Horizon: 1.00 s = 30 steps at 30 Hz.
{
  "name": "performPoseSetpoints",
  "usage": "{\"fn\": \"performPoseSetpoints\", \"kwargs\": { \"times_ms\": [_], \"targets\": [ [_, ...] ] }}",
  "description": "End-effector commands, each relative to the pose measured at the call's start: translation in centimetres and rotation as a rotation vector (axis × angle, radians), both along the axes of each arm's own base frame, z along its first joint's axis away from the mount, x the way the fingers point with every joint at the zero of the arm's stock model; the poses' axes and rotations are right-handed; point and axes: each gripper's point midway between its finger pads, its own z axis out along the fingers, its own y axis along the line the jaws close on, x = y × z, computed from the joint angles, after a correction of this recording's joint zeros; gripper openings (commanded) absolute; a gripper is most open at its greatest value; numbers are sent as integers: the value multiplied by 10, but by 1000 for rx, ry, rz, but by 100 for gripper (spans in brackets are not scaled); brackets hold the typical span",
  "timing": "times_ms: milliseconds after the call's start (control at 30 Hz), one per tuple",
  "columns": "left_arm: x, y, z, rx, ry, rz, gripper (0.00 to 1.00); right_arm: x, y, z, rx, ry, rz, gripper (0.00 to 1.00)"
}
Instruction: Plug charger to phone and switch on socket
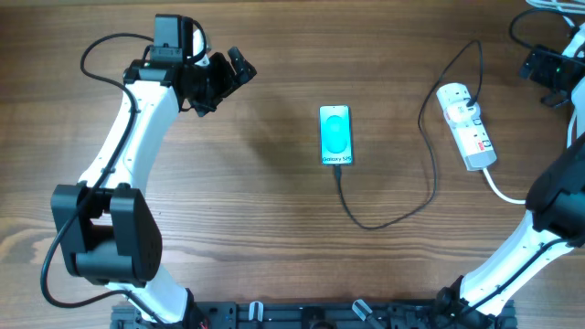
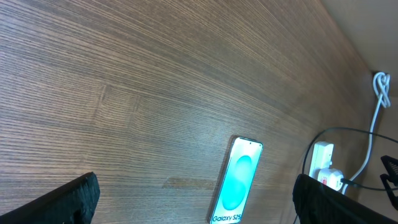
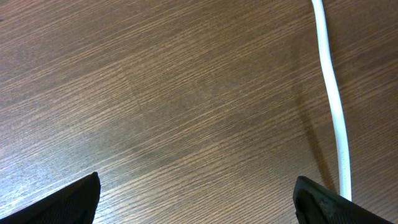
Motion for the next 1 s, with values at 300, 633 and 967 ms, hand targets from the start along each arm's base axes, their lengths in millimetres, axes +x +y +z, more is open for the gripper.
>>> {"fn": "performPoseSetpoints", "kwargs": {
  "times_ms": [300,633,967],
  "targets": [
    [-20,47,38,236,-100,105,100,2,-5,20,-28,-35,-14,100],
    [-38,5,-58,180,-278,12,100,2,-5,20,-28,-35,-13,100],
    [-106,1,-96,204,-440,15,100,2,-5,20,-28,-36,-14,100]
  ]
}}
